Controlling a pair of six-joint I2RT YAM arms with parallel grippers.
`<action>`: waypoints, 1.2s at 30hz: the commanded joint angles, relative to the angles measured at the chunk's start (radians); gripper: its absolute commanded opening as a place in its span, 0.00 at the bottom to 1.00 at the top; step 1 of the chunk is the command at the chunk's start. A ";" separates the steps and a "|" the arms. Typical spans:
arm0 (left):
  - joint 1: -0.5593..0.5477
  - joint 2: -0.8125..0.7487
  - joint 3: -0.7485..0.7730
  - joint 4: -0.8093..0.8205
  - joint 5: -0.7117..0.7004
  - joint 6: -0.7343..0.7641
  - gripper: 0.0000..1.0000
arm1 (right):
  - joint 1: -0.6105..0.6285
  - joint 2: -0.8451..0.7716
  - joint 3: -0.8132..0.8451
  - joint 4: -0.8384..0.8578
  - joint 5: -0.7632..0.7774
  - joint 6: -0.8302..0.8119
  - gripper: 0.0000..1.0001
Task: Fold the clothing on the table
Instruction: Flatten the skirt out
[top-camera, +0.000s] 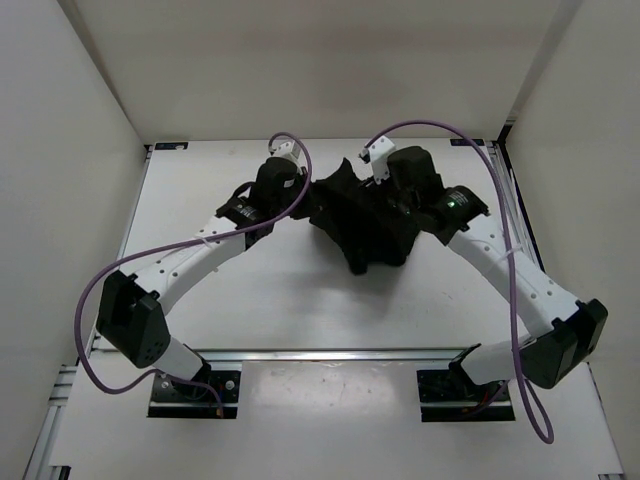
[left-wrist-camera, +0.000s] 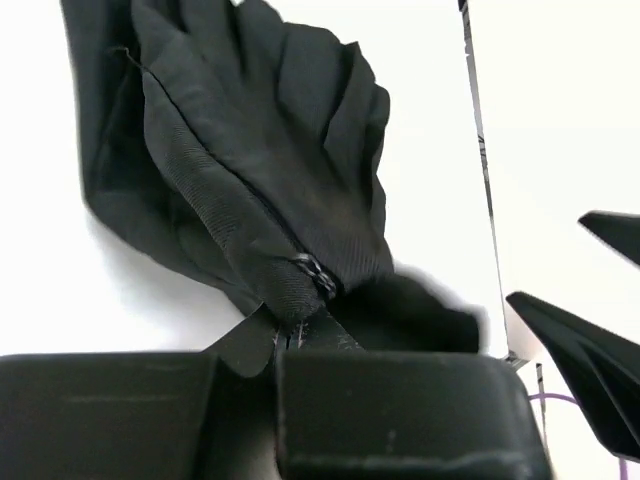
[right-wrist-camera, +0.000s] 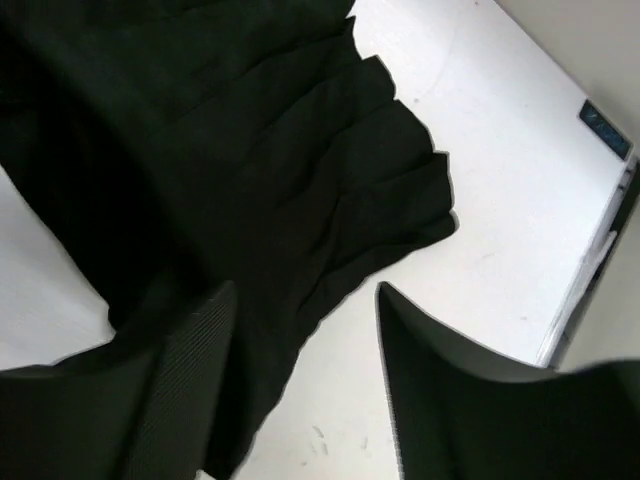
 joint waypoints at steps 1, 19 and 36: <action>0.006 -0.013 0.059 -0.075 0.001 0.087 0.00 | -0.042 -0.049 0.009 0.003 -0.138 -0.021 0.69; -0.011 0.019 0.177 -0.170 0.049 0.110 0.00 | 0.042 0.040 0.026 -0.043 -0.562 0.109 0.79; -0.012 0.007 0.186 -0.157 0.061 0.075 0.00 | 0.065 0.118 -0.083 0.103 -0.296 0.149 0.74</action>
